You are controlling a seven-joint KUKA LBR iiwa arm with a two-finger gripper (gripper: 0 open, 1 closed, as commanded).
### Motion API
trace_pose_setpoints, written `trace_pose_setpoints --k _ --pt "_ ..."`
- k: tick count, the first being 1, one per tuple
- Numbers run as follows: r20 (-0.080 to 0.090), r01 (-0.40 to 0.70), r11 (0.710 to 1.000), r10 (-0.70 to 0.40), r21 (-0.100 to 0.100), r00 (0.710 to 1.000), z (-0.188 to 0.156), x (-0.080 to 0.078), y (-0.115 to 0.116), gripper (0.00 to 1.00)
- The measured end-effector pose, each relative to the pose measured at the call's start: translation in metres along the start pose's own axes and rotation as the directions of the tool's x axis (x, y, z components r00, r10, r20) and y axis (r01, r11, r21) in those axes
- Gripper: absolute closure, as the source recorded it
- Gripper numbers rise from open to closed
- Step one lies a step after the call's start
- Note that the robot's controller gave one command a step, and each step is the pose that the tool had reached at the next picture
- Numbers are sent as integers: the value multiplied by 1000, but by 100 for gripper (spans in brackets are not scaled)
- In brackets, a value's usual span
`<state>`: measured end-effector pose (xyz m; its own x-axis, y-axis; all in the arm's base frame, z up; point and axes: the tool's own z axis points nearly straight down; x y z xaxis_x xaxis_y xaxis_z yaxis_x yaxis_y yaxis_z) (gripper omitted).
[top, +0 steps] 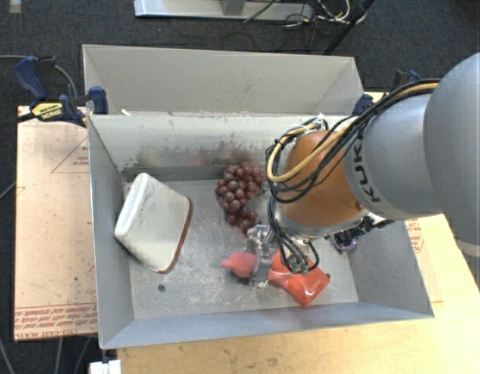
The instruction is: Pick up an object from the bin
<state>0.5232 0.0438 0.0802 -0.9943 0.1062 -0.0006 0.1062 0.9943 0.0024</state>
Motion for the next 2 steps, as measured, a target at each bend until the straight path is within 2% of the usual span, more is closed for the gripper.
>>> trace_pose_setpoints --k 1,2 --pt "0 0 1000 0 0 1000 0 0 0 100" --pt "7 86 996 -86 -1 996 -157 -24 1 100"
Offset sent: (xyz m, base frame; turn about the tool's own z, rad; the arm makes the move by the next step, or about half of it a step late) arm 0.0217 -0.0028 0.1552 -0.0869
